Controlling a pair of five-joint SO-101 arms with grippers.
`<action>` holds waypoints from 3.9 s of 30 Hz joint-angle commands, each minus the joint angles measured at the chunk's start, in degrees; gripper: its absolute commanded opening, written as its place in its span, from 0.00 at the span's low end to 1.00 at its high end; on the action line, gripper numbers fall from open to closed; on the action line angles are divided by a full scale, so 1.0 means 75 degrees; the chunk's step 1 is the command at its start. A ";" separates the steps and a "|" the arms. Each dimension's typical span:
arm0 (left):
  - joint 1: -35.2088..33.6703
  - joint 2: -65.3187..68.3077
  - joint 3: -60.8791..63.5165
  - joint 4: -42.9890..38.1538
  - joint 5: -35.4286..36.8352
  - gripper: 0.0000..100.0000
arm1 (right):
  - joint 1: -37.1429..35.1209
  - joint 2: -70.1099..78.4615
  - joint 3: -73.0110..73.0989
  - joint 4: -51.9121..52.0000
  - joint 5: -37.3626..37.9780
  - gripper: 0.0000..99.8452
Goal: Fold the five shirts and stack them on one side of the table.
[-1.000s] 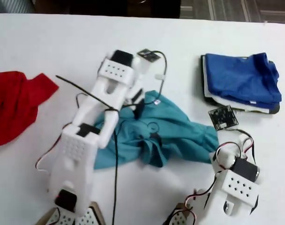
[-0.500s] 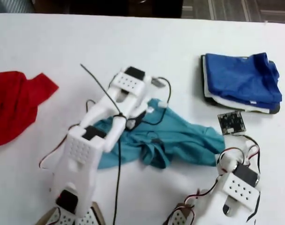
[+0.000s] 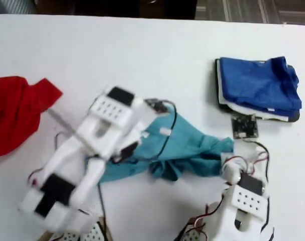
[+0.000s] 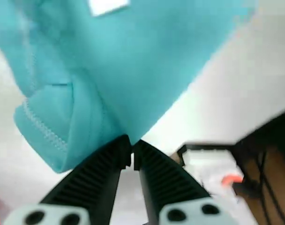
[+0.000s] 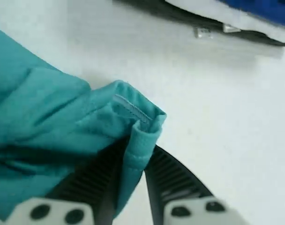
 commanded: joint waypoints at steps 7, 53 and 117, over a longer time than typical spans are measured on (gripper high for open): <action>-0.1571 -0.3141 0.0522 0.0094 -0.2251 0.08 | -0.0756 -0.0135 0.0035 -0.0369 -0.0504 0.02; -0.0316 0.3657 -0.4003 -0.1782 0.2485 0.03 | -0.0779 -0.0147 0.0750 -0.1061 -0.0492 0.02; -0.1817 0.2602 -0.7308 0.0152 0.2192 0.03 | -0.1319 0.1424 -0.4513 0.1424 -0.1477 0.02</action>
